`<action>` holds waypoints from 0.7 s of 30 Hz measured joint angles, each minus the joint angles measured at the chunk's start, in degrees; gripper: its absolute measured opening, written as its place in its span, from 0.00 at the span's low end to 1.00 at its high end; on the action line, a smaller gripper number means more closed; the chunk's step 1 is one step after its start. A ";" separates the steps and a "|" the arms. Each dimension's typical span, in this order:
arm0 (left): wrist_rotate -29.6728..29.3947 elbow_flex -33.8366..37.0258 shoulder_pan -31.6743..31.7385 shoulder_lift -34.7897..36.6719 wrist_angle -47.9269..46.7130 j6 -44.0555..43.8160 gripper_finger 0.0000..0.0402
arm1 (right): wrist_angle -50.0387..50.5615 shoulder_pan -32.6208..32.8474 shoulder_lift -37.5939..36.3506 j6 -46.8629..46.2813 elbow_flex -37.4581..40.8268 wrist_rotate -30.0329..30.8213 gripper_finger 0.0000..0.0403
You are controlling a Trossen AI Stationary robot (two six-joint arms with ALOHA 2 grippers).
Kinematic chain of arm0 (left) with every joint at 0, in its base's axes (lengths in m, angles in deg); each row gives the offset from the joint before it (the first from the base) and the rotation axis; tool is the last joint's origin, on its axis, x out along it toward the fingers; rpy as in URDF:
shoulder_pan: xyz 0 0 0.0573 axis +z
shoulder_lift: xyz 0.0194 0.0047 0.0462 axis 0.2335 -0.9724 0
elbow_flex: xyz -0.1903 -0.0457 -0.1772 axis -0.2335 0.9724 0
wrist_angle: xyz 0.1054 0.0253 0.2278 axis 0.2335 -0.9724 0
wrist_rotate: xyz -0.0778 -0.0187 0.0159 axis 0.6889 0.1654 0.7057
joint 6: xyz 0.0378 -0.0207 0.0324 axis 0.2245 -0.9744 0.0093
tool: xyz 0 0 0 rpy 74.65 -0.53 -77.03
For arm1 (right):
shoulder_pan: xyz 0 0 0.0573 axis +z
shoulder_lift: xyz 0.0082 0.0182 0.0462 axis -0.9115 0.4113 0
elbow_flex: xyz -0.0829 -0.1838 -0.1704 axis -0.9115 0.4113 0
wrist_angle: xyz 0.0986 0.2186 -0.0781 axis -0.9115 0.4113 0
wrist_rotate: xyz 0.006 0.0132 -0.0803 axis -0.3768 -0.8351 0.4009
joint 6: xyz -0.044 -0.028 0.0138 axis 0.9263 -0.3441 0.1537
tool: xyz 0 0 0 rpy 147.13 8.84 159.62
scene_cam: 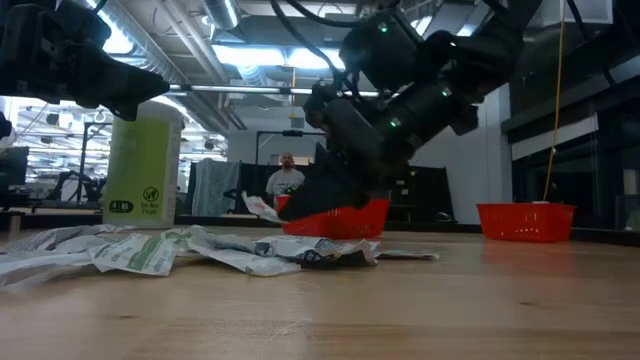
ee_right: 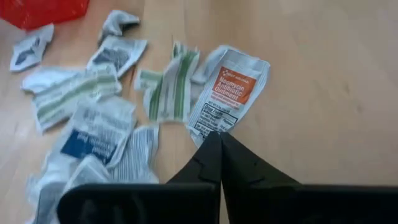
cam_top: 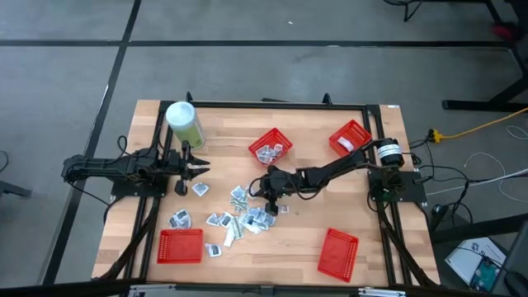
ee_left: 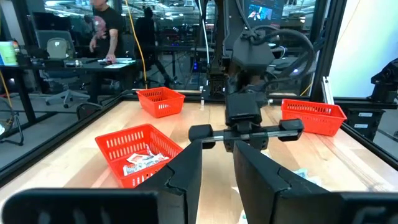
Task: Pick & Place First Aid Supplies
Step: Put the orange ointment pack into the red container
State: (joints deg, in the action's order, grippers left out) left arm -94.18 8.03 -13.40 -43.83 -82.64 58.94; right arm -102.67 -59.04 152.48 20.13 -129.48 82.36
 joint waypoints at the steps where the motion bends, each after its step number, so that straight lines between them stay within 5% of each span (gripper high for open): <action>1: 0.02 0.00 0.00 0.02 0.00 0.00 0.22 | 0.03 -0.15 0.00 0.19 -0.42 -0.31 0.01; 21: 0.02 0.00 0.00 0.02 0.00 0.00 0.22 | 0.17 -6.99 -0.22 1.31 -9.32 -0.54 0.01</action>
State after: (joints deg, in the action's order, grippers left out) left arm -94.16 8.03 -13.40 -43.81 -82.64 58.94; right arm -102.50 -66.03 152.26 21.43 -138.80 81.82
